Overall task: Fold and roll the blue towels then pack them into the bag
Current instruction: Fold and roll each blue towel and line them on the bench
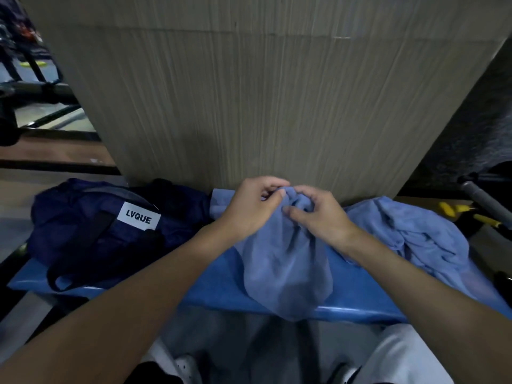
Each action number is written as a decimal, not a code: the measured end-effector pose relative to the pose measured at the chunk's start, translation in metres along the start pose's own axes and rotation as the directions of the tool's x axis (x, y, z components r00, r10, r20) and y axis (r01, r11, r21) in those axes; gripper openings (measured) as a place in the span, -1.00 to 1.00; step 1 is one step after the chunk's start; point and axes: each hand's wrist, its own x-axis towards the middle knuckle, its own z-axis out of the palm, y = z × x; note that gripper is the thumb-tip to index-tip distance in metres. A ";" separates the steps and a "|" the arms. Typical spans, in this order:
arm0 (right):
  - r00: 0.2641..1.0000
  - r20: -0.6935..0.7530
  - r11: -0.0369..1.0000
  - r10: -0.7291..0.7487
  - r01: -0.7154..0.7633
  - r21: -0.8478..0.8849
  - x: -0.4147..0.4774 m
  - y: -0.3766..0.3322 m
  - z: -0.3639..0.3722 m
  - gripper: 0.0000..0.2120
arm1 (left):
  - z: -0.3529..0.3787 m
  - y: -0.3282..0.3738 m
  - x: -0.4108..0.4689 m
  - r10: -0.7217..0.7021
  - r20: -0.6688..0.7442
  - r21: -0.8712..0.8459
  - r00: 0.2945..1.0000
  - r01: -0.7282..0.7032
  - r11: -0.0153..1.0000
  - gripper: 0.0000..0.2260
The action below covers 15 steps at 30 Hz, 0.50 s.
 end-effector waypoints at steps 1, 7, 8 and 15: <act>0.997 -0.075 1.000 0.006 -0.007 -0.011 0.000 -0.001 -0.002 -0.92 | 0.000 0.002 -0.002 -0.007 0.016 -0.012 1.000 0.007 1.000 -0.80; 0.953 -0.293 0.989 0.076 -0.034 0.147 -0.006 -0.020 -0.020 -0.88 | -0.004 -0.023 -0.024 -0.143 0.152 0.231 0.978 0.106 0.967 -0.85; 0.950 -0.301 0.987 0.081 -0.036 0.154 -0.007 -0.024 -0.023 -0.92 | -0.003 -0.025 -0.026 -0.164 0.124 0.236 0.979 0.131 0.963 -0.83; 0.999 0.053 1.000 -0.001 0.000 0.003 -0.019 -0.032 -0.035 -0.53 | -0.001 0.019 -0.006 0.024 0.201 0.125 0.979 -0.050 0.991 -0.77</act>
